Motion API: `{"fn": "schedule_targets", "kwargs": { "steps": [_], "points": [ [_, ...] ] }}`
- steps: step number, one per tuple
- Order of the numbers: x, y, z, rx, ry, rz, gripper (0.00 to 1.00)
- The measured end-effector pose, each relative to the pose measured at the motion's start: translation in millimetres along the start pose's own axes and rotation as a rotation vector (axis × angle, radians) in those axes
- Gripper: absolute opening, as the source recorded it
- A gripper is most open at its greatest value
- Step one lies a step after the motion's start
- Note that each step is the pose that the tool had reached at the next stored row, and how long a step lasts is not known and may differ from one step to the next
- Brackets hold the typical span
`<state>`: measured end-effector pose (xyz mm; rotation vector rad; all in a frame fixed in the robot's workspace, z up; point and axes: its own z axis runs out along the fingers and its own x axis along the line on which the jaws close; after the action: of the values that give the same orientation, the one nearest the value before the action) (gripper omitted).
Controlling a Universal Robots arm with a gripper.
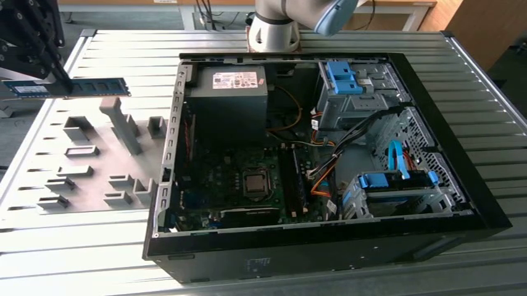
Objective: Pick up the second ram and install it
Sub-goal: 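Pick up the second ram and move it above second insertion slot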
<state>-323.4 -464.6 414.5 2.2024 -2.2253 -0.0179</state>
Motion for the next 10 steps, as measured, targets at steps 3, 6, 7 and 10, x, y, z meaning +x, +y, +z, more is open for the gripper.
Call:
{"fn": "schedule_targets", "kwargs": {
  "steps": [3,6,7,10],
  "points": [
    [0.0,-1.9,-0.1,0.0,0.0001,0.0,0.14],
    [-0.1,-3.9,-0.1,0.0,0.0001,0.0,0.14],
    [0.0,-4.5,-0.1,0.0,0.0,0.0,0.14],
    [-0.1,-5.9,-0.1,-0.0001,0.0001,0.0,0.14]
  ]
}}
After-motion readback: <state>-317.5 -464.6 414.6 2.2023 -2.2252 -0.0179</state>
